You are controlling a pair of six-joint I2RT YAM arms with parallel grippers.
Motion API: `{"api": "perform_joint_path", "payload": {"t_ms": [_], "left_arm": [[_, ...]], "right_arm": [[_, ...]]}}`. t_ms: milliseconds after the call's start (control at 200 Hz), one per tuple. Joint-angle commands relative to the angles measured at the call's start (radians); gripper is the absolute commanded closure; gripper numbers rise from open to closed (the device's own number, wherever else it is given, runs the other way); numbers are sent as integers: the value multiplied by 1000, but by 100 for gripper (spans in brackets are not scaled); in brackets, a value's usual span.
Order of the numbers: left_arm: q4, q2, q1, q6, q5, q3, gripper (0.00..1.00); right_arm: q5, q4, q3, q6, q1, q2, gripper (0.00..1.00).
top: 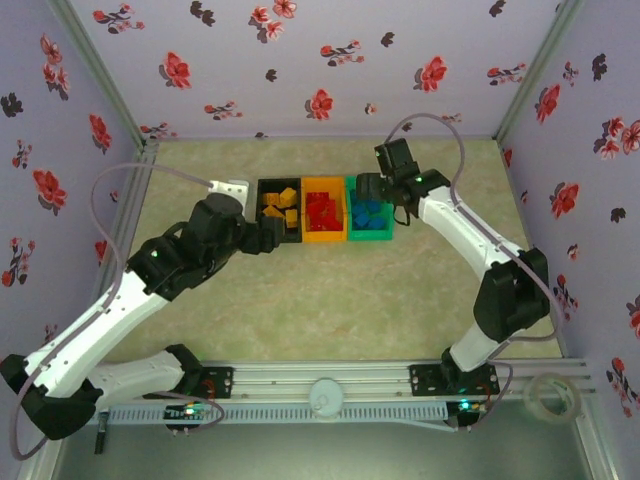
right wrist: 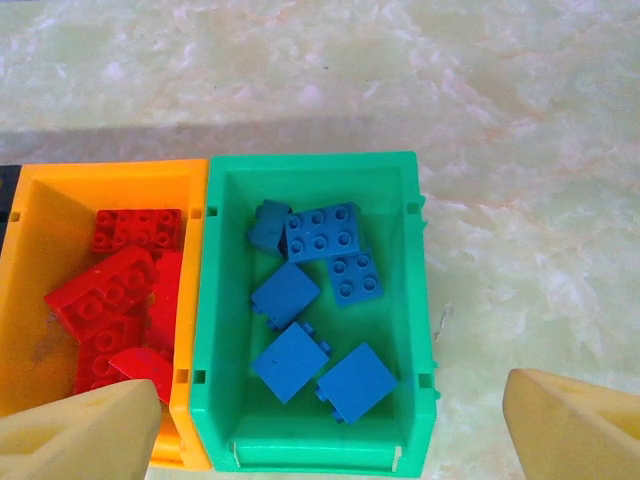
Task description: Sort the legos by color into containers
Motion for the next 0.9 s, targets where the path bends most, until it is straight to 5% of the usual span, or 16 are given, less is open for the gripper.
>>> {"api": "perform_joint_path", "payload": {"t_ms": [0, 445, 750, 895], "left_arm": [[-41, 8, 11, 72, -22, 55, 0], [-258, 58, 56, 87, -86, 245, 0], [-348, 84, 213, 60, -198, 282, 0], [-310, 65, 336, 100, -205, 224, 0]], "right_arm": [[4, 28, -18, -27, -10, -47, 9], [34, 30, -130, -19, -93, -222, 0], [24, 22, -244, -6, -177, -375, 0], [133, 27, -298, 0, -188, -446, 0]]}}
